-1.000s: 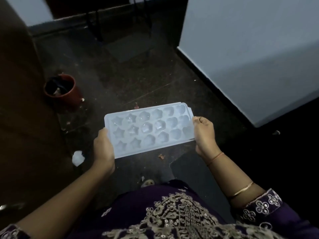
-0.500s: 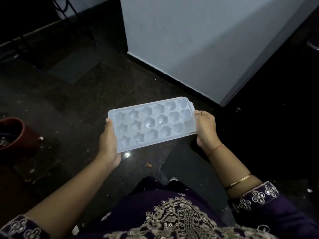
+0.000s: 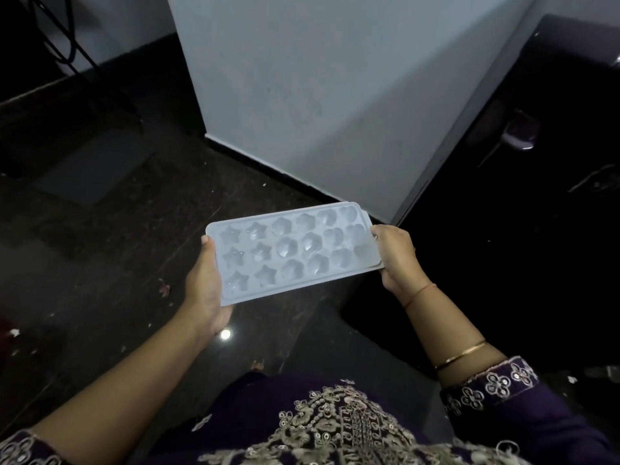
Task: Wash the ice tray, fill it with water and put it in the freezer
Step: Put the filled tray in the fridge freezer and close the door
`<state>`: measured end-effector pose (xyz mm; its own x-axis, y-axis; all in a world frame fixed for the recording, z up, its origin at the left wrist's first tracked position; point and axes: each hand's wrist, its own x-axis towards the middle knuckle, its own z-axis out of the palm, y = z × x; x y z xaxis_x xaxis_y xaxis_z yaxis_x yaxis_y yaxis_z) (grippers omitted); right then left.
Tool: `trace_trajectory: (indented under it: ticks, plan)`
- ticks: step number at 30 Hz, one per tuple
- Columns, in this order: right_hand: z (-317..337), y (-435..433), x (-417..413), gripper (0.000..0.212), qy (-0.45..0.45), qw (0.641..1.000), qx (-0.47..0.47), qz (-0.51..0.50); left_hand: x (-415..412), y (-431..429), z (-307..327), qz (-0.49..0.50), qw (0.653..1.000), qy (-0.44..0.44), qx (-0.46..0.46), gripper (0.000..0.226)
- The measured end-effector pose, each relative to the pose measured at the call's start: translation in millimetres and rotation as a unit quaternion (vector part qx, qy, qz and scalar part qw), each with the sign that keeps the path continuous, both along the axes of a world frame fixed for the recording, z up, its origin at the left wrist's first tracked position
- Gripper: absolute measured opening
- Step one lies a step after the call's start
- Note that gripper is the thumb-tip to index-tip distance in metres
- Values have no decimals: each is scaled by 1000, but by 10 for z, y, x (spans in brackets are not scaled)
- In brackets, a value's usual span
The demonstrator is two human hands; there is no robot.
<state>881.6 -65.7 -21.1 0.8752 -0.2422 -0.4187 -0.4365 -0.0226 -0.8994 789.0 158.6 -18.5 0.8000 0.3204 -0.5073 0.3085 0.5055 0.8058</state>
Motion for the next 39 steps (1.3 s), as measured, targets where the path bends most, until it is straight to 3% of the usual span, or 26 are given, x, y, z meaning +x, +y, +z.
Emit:
trace_trajectory:
  ticks: [18,26,30,36,39]
  plan:
    - [278,-253,1256,33,1,1000,-19,-22,1640,-153,211,-52,998,-14,17,47]
    - [490,-259,1927,31,19,984,-174,23,2557,-8,339,-115,993,-17,19,49]
    - [576,-309,2147,18,3,972,-235,-15,2966,-5,383,-151,988,-24,18,47]
    - [724,-431,2145,19,-99,909,-386,-119,3326,-107,388,-210,977,-16,20,42]
    - [801,-443,2094,20,-96,883,-445,-116,3389,-189,380,-238,971,-13,21,42]
